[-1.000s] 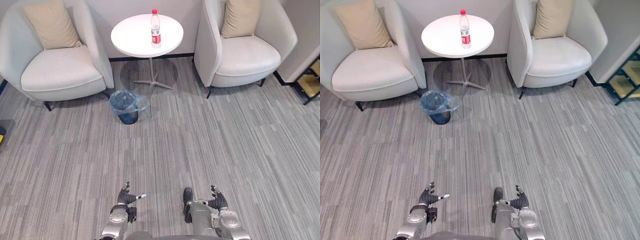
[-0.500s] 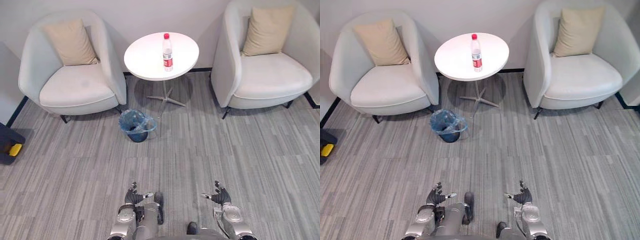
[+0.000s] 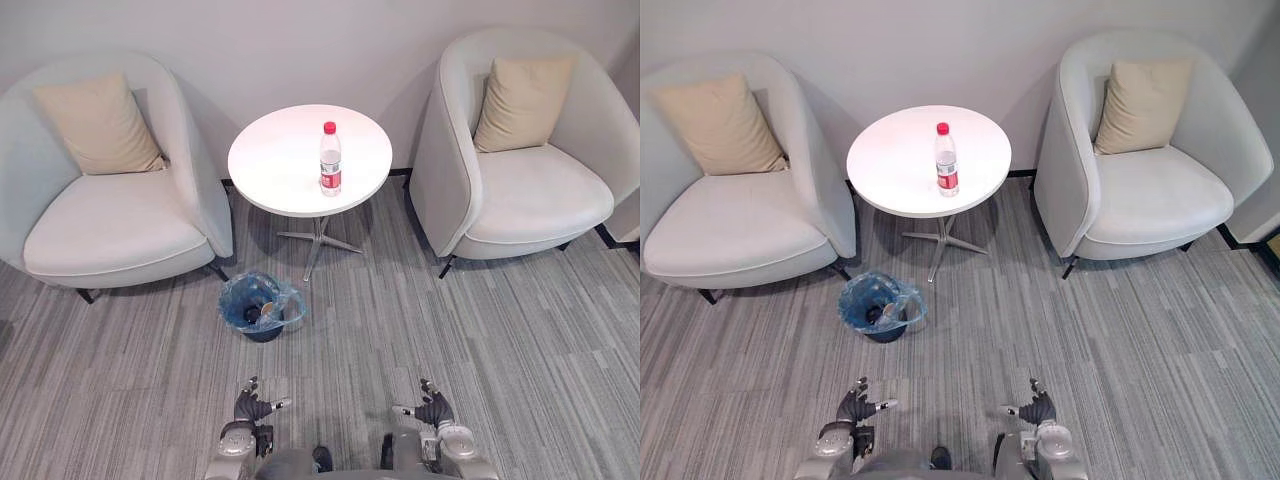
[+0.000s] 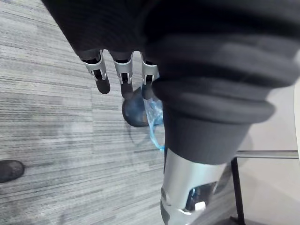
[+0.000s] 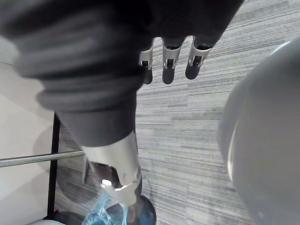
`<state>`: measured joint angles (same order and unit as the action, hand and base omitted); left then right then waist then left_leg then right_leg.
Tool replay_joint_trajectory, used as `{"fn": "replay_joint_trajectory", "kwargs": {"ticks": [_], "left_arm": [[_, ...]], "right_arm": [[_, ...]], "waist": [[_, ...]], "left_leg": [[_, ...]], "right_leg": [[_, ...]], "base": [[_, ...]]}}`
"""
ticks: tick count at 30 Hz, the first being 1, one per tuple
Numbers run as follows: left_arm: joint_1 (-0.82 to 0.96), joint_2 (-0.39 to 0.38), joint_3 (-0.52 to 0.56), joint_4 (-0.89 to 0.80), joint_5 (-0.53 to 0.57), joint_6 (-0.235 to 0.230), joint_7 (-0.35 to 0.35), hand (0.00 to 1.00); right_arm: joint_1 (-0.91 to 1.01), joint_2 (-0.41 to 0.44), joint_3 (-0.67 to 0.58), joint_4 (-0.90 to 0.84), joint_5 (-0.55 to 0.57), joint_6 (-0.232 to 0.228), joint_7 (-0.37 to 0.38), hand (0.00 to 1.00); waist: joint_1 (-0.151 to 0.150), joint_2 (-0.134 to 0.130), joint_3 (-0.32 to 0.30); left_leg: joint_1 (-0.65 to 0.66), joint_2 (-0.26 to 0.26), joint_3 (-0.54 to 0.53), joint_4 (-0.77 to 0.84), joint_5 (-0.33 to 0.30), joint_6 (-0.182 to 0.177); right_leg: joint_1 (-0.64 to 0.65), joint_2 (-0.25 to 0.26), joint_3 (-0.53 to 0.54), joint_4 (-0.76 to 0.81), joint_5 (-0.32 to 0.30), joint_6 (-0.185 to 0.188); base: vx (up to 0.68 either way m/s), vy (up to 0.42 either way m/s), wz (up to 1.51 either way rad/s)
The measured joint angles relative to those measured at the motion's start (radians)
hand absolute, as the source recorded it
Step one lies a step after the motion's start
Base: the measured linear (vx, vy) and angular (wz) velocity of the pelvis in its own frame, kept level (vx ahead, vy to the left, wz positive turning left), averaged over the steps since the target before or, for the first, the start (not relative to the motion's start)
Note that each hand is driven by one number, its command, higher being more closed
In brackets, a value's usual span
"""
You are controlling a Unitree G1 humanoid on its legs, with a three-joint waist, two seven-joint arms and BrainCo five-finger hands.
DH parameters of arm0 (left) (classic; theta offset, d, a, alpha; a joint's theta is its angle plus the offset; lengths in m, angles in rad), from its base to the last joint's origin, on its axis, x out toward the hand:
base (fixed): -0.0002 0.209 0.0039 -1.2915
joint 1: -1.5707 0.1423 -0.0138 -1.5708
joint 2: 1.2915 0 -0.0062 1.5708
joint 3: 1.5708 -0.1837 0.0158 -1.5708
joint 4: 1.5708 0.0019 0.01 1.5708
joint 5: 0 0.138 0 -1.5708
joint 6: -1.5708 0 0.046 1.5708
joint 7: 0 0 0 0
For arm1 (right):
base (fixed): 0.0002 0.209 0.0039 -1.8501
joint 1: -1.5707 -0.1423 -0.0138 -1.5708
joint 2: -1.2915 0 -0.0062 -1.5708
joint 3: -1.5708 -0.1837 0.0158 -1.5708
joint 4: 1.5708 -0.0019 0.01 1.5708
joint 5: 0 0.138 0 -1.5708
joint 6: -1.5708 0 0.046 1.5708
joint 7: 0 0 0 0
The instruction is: Gather rubbish on tea table into small bin, then transfer packed bag to large trash can.
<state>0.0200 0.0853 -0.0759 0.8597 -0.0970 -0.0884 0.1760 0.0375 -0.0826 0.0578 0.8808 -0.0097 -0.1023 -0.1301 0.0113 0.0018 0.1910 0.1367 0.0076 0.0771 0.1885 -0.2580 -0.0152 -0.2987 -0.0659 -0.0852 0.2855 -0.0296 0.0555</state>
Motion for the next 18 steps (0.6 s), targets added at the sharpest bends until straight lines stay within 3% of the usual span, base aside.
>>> {"fn": "replay_joint_trajectory", "kwargs": {"ticks": [1, 3, 4, 6, 7, 8, 10, 11, 14, 15, 16, 17, 18], "left_arm": [[-0.007, -0.012, 0.002, 0.01, -0.001, -0.001, 0.001, 0.0], [-0.005, -0.026, 0.004, 0.012, 0.0, -0.004, 0.0, 0.0], [-0.008, -0.041, 0.008, 0.014, 0.0, -0.003, -0.002, 0.0], [-0.01, -0.054, 0.022, 0.011, 0.0, -0.003, -0.002, 0.0], [-0.009, -0.069, 0.048, 0.009, -0.001, -0.003, -0.002, 0.0], [0.002, -0.071, 0.047, 0.007, -0.001, -0.003, -0.004, 0.0], [0.005, -0.072, 0.047, 0.007, -0.001, -0.003, -0.011, 0.0], [0.005, -0.073, 0.045, 0.004, -0.001, -0.003, -0.022, 0.0], [0.002, -0.074, 0.038, 0.005, 0.0, -0.003, -0.023, 0.0], [0.001, -0.074, 0.036, 0.005, 0.0, -0.003, -0.022, 0.0], [0.001, -0.076, 0.027, 0.008, 0.0, -0.003, -0.022, 0.0], [0.001, -0.076, 0.022, 0.012, 0.0, -0.004, -0.023, 0.0], [-0.002, -0.07, 0.022, 0.022, 0.0, -0.003, -0.022, 0.0]], "right_arm": [[0.001, -0.014, -0.002, 0.011, 0.0, 0.003, -0.001, 0.0], [-0.01, -0.018, -0.003, 0.014, 0.0, 0.002, -0.001, 0.0], [-0.012, -0.023, -0.008, 0.017, 0.002, 0.002, -0.001, 0.0], [-0.005, -0.021, -0.007, 0.016, 0.005, 0.002, -0.002, 0.0], [0.006, -0.02, 0.002, 0.013, 0.012, 0.001, -0.002, 0.0], [0.008, -0.015, 0.003, 0.009, 0.013, 0.001, -0.002, 0.0], [0.0, -0.004, -0.004, 0.005, 0.022, -0.001, -0.003, 0.0], [-0.011, -0.002, -0.007, 0.005, 0.031, -0.001, -0.004, 0.0], [-0.031, -0.002, -0.011, 0.004, 0.039, -0.002, -0.004, 0.0], [-0.03, -0.002, -0.013, 0.003, 0.039, -0.002, -0.006, 0.0], [-0.019, -0.008, -0.014, 0.004, 0.039, -0.002, -0.008, 0.0], [-0.016, -0.015, -0.014, 0.006, 0.039, -0.002, -0.009, 0.0], [-0.017, -0.012, -0.012, 0.017, 0.039, 0.001, -0.018, 0.0]], "waist": [[0.002, 0.015, 0.001], [-0.003, 0.03, -0.004], [-0.016, 0.045, 0.002], [-0.021, 0.051, 0.006], [-0.019, 0.055, 0.012], [0.0, 0.06, 0.017], [0.006, 0.058, 0.019], [0.008, 0.055, 0.019], [0.01, 0.062, 0.02], [0.01, 0.064, 0.018], [0.012, 0.086, 0.01], [0.013, 0.101, 0.01], [0.025, 0.079, 0.02]], "left_leg": [[0.017, 0.025, -0.031, 0.002, -0.015, -0.018], [-0.011, 0.058, -0.07, 0.046, -0.012, -0.027], [-0.072, 0.088, -0.107, 0.203, -0.008, -0.034], [-0.141, 0.107, -0.115, 0.396, 0.027, -0.083], [-0.219, 0.146, -0.099, 0.602, 0.105, -0.092], [-0.272, 0.181, -0.067, 0.743, 0.092, -0.075], [-0.339, 0.192, -0.033, 0.787, 0.073, -0.046], [-0.377, 0.185, -0.004, 0.733, 0.061, -0.029], [-0.403, 0.137, 0.02, 0.417, 0.058, -0.046], [-0.392, 0.114, 0.02, 0.263, 0.085, -0.071], [-0.368, 0.109, 0.023, 0.127, 0.176, -0.084], [-0.36, 0.113, 0.019, 0.102, 0.251, -0.034], [-0.342, 0.097, 0.032, 0.096, 0.248, -0.007]], "right_leg": [[-0.001, 0.015, -0.006, 0.032, 0.037, -0.021], [0.004, 0.033, -0.039, 0.034, -0.013, -0.042], [0.063, 0.052, -0.082, -0.001, -0.036, -0.064], [0.13, 0.065, -0.11, -0.035, -0.053, -0.073], [0.213, 0.082, -0.129, -0.079, -0.066, -0.089], [0.28, 0.1, -0.133, -0.113, -0.082, -0.112], [0.333, 0.102, -0.135, -0.152, -0.078, -0.104], [0.352, 0.096, -0.135, -0.17, -0.078, -0.104], [0.375, 0.076, -0.133, -0.188, -0.074, -0.096], [0.383, 0.07, -0.133, -0.188, -0.083, -0.082], [0.391, 0.08, -0.127, -0.188, -0.098, -0.06], [0.399, 0.089, -0.12, -0.187, -0.109, -0.05], [0.409, 0.074, -0.097, -0.185, -0.119, -0.04]], "base": [[0.42, -0.268, 0.36], [0.42, -0.305, 0.41], [0.33, -0.265, 0.56], [0.28, -0.224, 0.6], [0.34, -0.225, 0.34], [0.28, -0.175, 0.15], [0.21, -0.109, 0.0], [0.26, -0.077, -0.01], [0.24, 0.046, -0.06], [0.28, 0.135, -0.04], [0.24, 0.127, -0.05], [0.24, 0.139, -0.12], [0.22, 0.126, -0.15]]}}
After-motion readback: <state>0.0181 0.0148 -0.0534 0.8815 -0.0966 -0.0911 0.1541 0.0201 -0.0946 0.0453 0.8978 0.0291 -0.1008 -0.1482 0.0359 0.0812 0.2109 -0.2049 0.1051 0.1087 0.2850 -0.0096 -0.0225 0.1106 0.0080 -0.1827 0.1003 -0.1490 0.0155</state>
